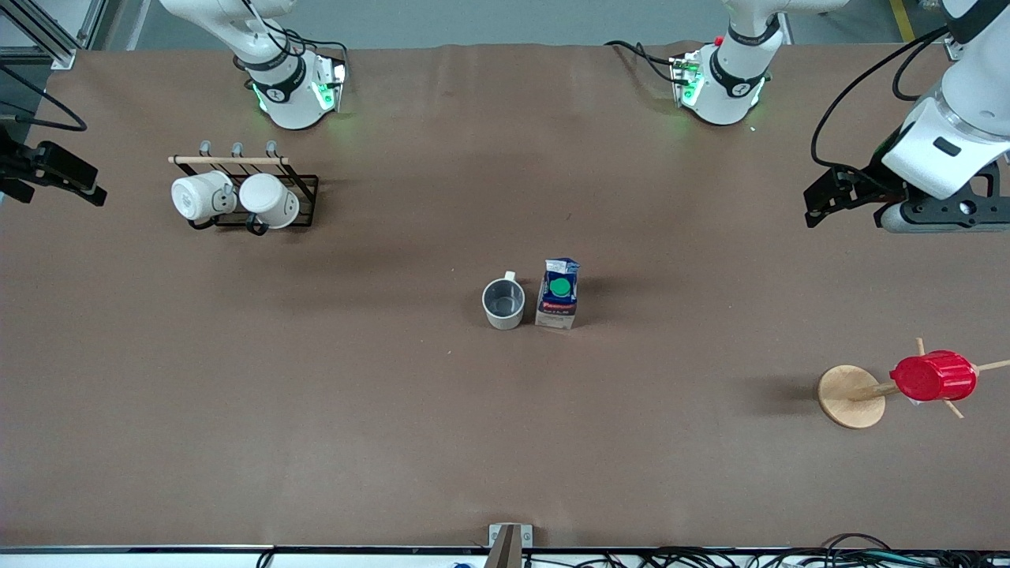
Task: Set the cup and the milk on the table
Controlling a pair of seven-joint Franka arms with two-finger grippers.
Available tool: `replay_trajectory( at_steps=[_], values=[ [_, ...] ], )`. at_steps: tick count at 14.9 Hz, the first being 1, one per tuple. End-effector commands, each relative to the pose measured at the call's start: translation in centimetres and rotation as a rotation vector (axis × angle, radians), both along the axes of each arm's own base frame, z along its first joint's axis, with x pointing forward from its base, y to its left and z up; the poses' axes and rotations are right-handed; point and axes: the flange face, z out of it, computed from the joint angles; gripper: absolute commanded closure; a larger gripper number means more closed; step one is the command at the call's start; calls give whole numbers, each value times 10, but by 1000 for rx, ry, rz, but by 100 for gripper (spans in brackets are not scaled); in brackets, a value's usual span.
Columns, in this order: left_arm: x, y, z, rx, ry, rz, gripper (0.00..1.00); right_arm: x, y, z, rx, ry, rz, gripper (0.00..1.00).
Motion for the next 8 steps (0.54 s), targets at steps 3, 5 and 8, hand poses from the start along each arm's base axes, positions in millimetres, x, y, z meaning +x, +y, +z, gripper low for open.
replay_trajectory(
  at_steps=[3,5,8],
  values=[
    [-8,1,1,10,-10,-24,3,-1,0,2,22,2,6,0],
    [-7,0,3,9,-14,-22,3,-1,0,2,22,2,5,0],
    [0,-1,5,6,-19,-21,3,-1,0,2,22,2,3,0]
  ],
)
